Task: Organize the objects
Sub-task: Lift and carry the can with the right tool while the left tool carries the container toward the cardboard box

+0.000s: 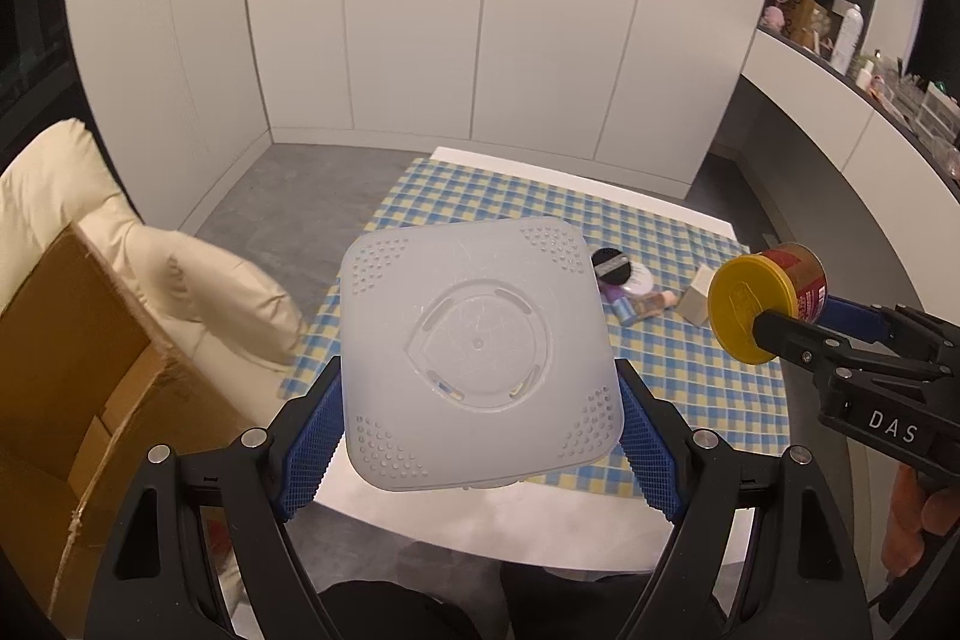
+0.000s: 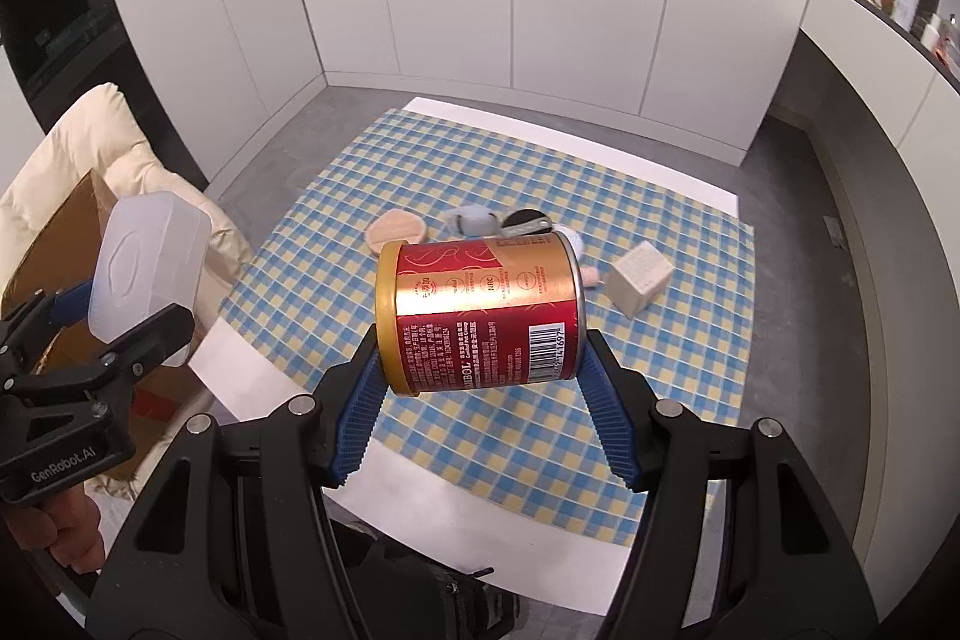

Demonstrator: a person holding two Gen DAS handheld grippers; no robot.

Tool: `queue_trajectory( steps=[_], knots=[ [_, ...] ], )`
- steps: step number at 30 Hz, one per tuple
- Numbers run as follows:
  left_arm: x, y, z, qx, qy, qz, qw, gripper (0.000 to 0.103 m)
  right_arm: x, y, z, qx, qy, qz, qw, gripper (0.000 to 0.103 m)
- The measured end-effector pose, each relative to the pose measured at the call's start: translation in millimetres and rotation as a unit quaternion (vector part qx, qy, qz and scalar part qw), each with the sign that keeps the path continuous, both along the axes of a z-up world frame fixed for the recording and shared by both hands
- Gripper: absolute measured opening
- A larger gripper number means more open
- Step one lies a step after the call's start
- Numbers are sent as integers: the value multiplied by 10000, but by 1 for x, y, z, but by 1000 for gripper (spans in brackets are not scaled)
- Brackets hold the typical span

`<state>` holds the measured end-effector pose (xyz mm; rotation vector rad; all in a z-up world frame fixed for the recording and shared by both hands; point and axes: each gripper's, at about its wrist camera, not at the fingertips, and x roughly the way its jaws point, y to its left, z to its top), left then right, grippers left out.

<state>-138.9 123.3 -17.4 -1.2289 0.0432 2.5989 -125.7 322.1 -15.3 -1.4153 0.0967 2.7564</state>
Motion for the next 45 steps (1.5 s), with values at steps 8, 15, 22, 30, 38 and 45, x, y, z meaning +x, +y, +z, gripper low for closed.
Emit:
queue_trajectory(
  steps=[8, 15, 22, 30, 38, 45],
  knots=[
    [1, -32, 0, -34, 75, 240, 9997, 83, -16, -33, 1, -36, 27, 290, 9996, 65],
    [4, -54, 1, -1, 120, 386, 9992, 83, -27, -62, 3, -11, 81, 490, 9988, 65],
    [5, -79, 3, 42, 159, 549, 9984, 83, -31, -87, 4, 7, 129, 660, 9977, 65],
    [8, -105, 7, -3, 281, 771, 9966, 83, -36, -114, 8, -18, 258, 814, 9963, 65],
    [14, -126, 11, -32, 370, 991, 9944, 83, -39, -138, 9, -4, 295, 1036, 9942, 65],
    [20, -145, 11, -17, 369, 1167, 9925, 83, -42, -164, 11, 6, 347, 1299, 9909, 64]
  ],
)
